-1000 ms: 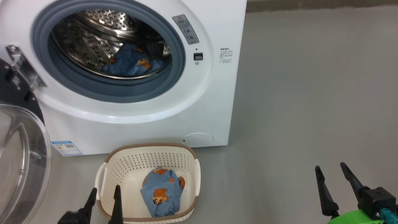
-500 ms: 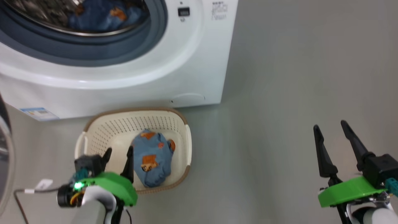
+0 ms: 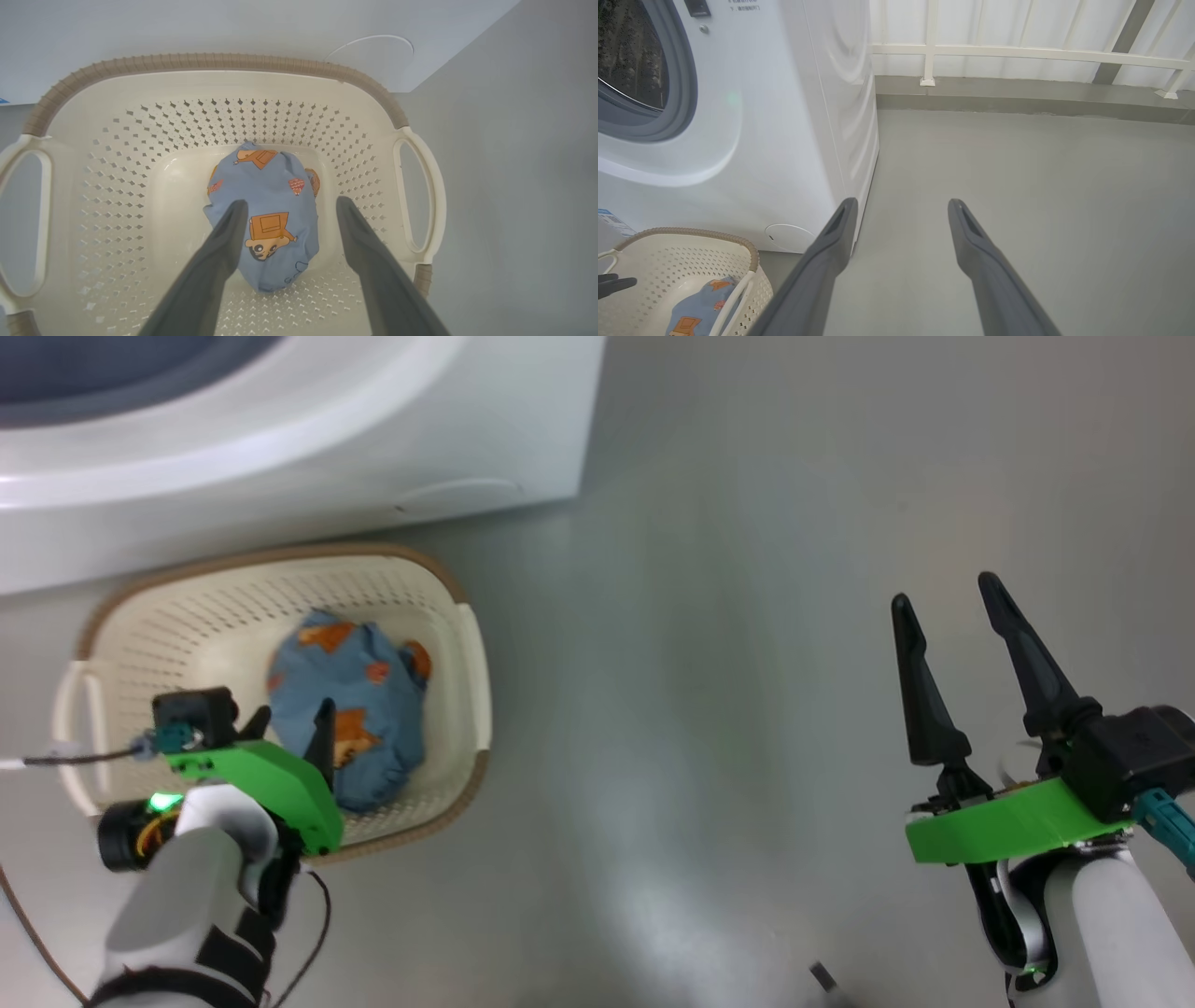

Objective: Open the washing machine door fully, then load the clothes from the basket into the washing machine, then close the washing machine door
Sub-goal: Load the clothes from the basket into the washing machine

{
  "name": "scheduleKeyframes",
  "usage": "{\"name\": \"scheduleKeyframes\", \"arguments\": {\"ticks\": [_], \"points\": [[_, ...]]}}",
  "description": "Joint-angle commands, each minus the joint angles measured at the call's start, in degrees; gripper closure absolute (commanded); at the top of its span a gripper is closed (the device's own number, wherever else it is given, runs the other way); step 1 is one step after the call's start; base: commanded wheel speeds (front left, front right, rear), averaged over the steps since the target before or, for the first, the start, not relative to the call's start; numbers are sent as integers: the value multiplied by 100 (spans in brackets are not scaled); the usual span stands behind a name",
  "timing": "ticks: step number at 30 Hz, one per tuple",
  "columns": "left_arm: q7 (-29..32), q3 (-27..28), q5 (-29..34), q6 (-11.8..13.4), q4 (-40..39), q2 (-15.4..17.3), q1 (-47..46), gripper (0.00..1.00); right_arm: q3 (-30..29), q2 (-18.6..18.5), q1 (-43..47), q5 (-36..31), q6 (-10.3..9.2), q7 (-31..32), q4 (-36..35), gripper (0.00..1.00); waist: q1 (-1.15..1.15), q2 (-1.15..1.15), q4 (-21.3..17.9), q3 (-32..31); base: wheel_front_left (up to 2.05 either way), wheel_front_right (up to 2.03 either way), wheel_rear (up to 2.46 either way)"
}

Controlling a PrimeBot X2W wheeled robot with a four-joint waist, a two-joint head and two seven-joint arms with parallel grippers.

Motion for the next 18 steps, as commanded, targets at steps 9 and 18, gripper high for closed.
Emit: {"name": "scheduleKeyframes", "arguments": {"ticks": [9, 18], "points": [[363, 269, -253, -90, 557, 604, -598, 0, 323, 35, -307, 161, 42, -317, 117, 0, -1, 0, -1106, 1531, 0, 0, 0], [524, 561, -575, 193, 735, 856, -927, 0, 717, 48, -380, 325, 42, -455, 184, 0, -1, 0, -1266, 2236, 0, 0, 0]]}}
